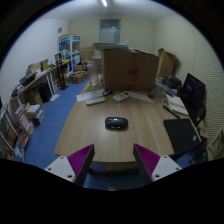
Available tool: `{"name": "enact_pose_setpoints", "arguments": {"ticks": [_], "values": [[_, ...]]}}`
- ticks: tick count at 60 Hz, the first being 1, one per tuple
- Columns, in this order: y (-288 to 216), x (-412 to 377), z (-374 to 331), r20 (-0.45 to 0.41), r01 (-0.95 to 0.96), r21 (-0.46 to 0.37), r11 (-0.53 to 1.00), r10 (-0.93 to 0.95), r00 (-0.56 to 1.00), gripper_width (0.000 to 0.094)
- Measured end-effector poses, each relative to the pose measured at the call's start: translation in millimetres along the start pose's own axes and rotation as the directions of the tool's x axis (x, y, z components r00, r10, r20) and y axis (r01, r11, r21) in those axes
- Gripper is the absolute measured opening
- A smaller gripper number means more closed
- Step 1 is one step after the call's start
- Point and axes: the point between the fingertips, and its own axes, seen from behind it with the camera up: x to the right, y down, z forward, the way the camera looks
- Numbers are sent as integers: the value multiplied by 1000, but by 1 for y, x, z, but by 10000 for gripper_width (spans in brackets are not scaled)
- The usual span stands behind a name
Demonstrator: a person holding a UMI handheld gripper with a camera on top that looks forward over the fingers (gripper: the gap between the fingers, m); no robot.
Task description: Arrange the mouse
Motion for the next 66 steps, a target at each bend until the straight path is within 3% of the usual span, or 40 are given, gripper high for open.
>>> {"name": "enact_pose_setpoints", "arguments": {"ticks": [9, 24, 32, 43, 65, 66], "values": [[-11, -5, 22, 9, 13, 47, 999, -13, 1000, 802], [12, 32, 112, -3, 60, 5, 998, -60, 998, 801], [14, 40, 154, 42, 79, -14, 997, -78, 996, 810], [-20, 39, 191, 120, 56, 42, 998, -61, 991, 795], [-75, 36, 252, 125, 59, 85, 995, -69, 990, 792], [-77, 34, 255, 125, 59, 85, 995, -69, 990, 724]]}}
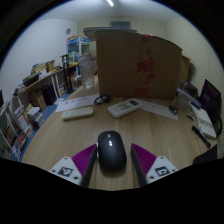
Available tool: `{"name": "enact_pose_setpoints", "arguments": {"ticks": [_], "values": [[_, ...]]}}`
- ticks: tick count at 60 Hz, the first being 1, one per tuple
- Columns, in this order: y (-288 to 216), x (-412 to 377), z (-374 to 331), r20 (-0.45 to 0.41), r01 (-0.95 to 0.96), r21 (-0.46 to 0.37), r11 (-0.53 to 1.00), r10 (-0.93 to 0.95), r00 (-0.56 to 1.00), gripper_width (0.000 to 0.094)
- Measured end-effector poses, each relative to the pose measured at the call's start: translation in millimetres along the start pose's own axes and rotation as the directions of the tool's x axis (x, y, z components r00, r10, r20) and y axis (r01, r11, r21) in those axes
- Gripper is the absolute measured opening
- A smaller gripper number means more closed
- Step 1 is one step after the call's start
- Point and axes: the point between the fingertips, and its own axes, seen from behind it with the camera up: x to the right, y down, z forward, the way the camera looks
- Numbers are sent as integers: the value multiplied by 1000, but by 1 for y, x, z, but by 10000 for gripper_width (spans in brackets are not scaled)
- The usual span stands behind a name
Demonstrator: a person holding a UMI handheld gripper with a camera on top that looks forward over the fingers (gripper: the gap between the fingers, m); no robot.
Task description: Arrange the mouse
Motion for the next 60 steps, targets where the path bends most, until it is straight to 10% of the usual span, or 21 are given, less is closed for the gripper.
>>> {"name": "enact_pose_setpoints", "arguments": {"ticks": [4, 21, 42, 60], "values": [[-3, -3, 4, -19, -7, -5, 1000, 7, 1000, 503], [2, -29, -26, -16, -90, -134, 987, 88, 996, 333], [-182, 123, -258, -192, 43, 272, 961, 10, 981, 332], [-1, 323, -214, -231, -76, 84, 994, 94, 968, 333]]}}
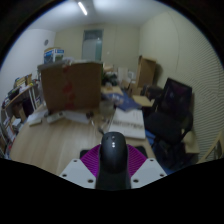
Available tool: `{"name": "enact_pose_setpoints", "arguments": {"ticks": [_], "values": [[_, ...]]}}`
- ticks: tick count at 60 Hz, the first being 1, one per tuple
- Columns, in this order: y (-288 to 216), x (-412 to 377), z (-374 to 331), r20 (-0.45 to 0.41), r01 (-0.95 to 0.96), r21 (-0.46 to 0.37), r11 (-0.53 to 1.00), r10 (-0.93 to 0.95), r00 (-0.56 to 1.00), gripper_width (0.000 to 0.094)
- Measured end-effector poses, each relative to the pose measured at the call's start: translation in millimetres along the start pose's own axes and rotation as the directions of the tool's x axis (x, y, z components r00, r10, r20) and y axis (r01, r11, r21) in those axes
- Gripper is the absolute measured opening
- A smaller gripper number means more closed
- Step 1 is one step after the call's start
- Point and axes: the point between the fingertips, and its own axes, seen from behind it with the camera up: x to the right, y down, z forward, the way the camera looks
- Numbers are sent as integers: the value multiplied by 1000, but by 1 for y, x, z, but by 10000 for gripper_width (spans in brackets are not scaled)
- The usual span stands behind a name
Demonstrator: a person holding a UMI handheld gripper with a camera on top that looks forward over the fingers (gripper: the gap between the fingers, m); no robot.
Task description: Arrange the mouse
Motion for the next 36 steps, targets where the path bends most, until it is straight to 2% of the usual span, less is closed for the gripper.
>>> {"name": "enact_pose_setpoints", "arguments": {"ticks": [6, 15, 16, 17, 30, 32, 36], "values": [[61, 5, 31, 68, -1, -90, 996, 7, 998, 335], [107, 2, 55, 125, 60, -89, 994, -49, 991, 369], [111, 2, 56, 130, 67, -91, 994, -55, 990, 417], [104, 1, 57, 138, 56, -50, 997, -48, 989, 378], [103, 0, 59, 169, 55, 18, 998, -57, 984, 505], [102, 2, 60, 172, 67, 23, 997, -70, 983, 553], [100, 18, 60, 123, 64, 29, 998, -67, 990, 795]]}}
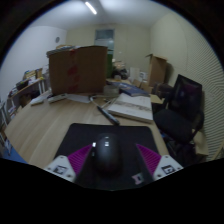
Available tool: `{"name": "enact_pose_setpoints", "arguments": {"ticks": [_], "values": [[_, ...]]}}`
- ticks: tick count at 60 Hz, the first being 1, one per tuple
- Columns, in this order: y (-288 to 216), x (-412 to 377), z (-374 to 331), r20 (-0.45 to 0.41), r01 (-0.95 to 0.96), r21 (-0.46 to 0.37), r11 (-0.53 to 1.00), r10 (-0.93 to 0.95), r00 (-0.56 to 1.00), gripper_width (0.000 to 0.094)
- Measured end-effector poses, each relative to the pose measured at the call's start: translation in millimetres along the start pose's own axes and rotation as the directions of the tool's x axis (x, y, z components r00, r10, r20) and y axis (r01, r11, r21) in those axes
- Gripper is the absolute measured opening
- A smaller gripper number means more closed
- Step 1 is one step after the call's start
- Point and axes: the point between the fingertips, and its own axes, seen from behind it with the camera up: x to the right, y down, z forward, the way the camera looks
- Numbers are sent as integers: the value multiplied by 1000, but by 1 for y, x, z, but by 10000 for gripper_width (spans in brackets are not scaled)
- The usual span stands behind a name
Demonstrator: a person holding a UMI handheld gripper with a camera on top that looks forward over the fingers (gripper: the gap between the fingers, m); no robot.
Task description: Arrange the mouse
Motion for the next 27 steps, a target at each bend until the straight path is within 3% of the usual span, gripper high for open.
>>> {"name": "enact_pose_setpoints", "arguments": {"ticks": [1, 9, 27], "values": [[0, 5, -1, -16, -5, 3, 1000, 5, 1000, 855], [-3, 7, -27, 6, -51, 53, 997, 51, 999, 855], [-19, -21, -156, -17, -85, 259, 962, 93, 996, 841]]}}
